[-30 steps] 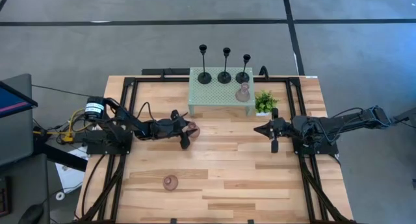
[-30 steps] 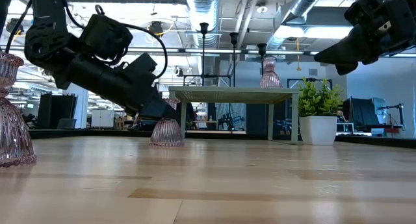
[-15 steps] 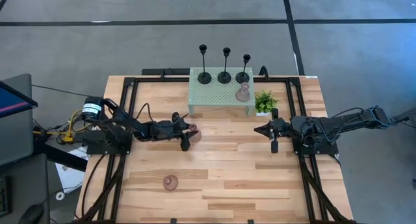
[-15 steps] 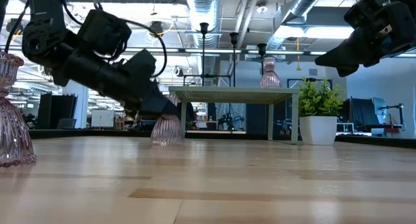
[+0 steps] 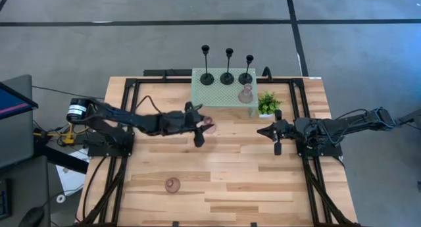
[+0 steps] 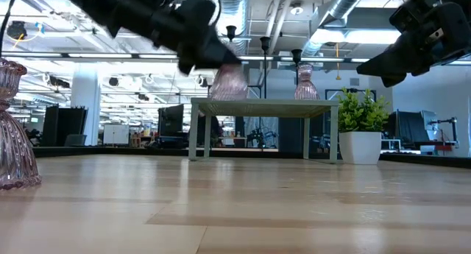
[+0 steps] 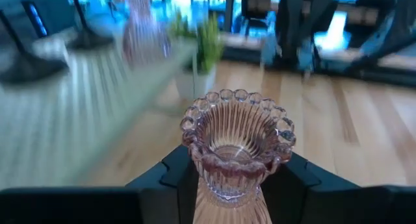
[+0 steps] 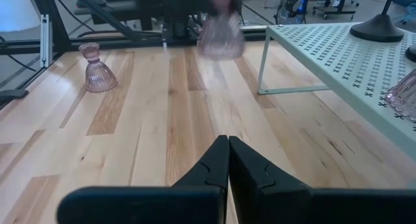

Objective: Pick & Place candle stick holders
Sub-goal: Put the top pink candle holder on the shelf aligned with the pink candle holder

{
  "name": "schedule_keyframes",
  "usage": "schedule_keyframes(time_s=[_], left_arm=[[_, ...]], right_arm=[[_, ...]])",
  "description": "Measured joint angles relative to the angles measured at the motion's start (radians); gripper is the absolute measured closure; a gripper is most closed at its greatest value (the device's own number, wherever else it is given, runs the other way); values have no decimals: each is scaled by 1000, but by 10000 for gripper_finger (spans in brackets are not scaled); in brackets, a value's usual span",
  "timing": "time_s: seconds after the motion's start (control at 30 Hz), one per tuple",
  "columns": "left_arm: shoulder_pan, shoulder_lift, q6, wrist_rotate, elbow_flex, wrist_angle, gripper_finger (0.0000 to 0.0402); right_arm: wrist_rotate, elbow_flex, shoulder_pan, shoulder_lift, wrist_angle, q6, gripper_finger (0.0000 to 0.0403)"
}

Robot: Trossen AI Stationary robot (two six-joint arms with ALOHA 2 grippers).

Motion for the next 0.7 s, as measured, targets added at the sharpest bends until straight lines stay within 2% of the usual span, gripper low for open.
schedule_keyframes(time_s=[0.1, 0.23, 0.37, 0.47, 0.7], left_arm=[[30, -3, 51, 24, 75, -25, 269], [89, -3, 57, 137, 142, -39, 269], [150, 0, 56, 146, 194, -114, 268], [189, 20, 57, 151, 225, -122, 268], [266, 127, 56, 275, 323, -123, 268]], right_arm=[[4, 0, 0, 0, 0, 0, 403], [5, 0, 0, 0, -1, 0, 403], [5, 0, 0, 0, 0, 0, 403], [5, 0, 0, 0, 1, 0, 403], [11, 0, 0, 0, 6, 0, 403]])
